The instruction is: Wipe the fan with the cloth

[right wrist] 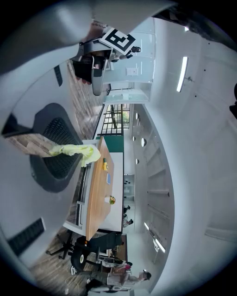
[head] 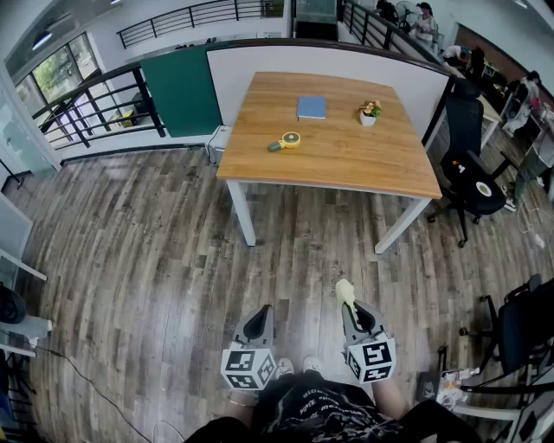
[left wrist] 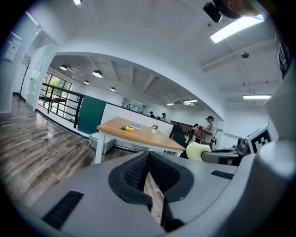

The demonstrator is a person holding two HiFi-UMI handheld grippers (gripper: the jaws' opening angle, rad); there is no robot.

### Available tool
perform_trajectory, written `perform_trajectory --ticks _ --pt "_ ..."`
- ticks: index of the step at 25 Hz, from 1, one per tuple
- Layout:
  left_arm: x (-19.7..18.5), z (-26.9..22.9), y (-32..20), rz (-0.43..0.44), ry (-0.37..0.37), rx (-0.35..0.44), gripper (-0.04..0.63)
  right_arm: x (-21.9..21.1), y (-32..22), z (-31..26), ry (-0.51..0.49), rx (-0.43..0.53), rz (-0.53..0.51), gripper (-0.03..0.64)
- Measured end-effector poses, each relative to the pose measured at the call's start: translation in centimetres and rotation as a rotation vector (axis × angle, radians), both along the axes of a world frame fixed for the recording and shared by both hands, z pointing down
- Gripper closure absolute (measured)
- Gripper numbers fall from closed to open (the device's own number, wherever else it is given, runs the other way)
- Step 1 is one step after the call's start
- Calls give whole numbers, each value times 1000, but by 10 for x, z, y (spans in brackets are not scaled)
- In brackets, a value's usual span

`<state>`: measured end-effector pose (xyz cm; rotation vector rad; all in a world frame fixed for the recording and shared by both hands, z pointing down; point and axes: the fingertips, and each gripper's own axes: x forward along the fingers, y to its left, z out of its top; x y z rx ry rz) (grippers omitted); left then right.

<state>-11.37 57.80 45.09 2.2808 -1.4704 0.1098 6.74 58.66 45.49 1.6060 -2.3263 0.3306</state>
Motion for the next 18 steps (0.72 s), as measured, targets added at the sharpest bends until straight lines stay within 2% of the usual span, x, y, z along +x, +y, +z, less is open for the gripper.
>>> perform_trajectory --ticks 10,15,18 --pt "27 -16 15 4 -30 57 574 30 22 -7 -24 27 21 569" --pt "31 -15 22 1 -10 54 568 36 26 -9 -49 42 14 566" --pt "36 -17 27 27 6 58 504 38 29 -9 -59 45 13 566"
